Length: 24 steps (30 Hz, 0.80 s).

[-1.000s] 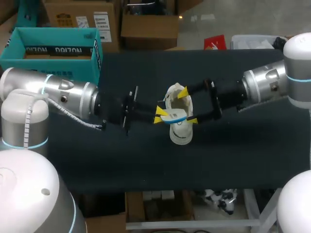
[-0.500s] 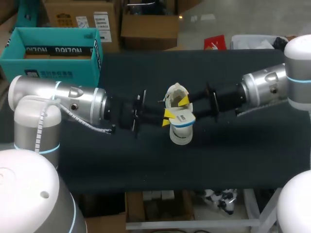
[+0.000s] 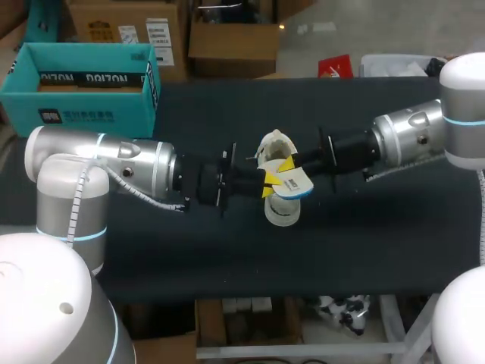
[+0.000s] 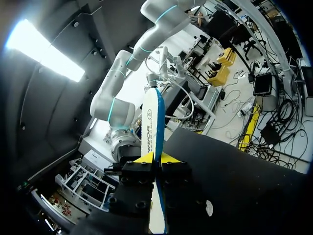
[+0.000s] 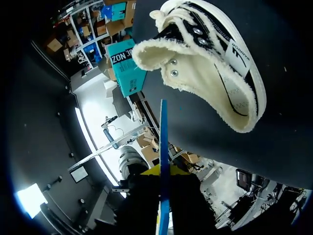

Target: Open the shoe tongue, take the insole out of the shoe, put the insole back into the shoe, and pack the shoe into the shoebox

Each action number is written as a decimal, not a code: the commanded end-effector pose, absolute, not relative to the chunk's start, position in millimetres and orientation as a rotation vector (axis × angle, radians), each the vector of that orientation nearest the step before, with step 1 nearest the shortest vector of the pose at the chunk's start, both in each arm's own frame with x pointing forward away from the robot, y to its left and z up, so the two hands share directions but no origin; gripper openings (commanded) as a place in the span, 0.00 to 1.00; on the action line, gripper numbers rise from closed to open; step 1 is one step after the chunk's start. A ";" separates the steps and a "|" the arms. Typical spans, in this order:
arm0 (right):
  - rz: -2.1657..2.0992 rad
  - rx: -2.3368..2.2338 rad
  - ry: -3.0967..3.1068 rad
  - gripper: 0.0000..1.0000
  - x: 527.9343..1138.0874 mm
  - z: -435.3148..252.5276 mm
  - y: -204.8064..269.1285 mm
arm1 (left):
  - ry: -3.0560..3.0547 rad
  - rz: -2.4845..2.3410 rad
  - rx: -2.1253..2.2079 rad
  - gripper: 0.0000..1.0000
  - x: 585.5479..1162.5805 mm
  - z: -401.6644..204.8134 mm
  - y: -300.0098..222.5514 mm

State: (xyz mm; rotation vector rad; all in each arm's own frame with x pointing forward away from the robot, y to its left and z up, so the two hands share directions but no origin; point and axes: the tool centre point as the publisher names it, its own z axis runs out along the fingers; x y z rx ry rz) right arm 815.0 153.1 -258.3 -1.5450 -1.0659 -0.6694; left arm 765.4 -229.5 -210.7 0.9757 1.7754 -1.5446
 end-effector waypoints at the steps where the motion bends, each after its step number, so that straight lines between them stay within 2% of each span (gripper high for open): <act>1: -0.664 -1.534 -1.062 0.00 813.8 -259.8 151.6 | 1.772 -1.544 0.960 0.00 766.8 -214.4 -234.7; 7: -0.672 -1.523 -1.067 0.00 810.9 -260.7 149.0 | 1.802 -1.550 0.939 0.00 768.7 -214.5 -235.7; 8: -0.673 -1.520 -1.069 0.00 810.7 -261.3 148.4 | 1.813 -1.547 0.938 0.45 768.7 -214.7 -235.8; 9: -0.673 -1.519 -1.070 0.00 810.7 -261.7 147.8 | 1.822 -1.549 0.938 0.82 768.6 -215.0 -235.9; 10: -0.673 -1.517 -1.072 0.00 810.9 -261.9 147.3 | 1.824 -1.549 0.936 1.00 768.8 -215.0 -235.6; 24: -0.669 -1.506 -1.078 0.00 813.7 -266.6 137.1 | 1.943 -1.601 0.950 1.00 772.8 -206.8 -209.7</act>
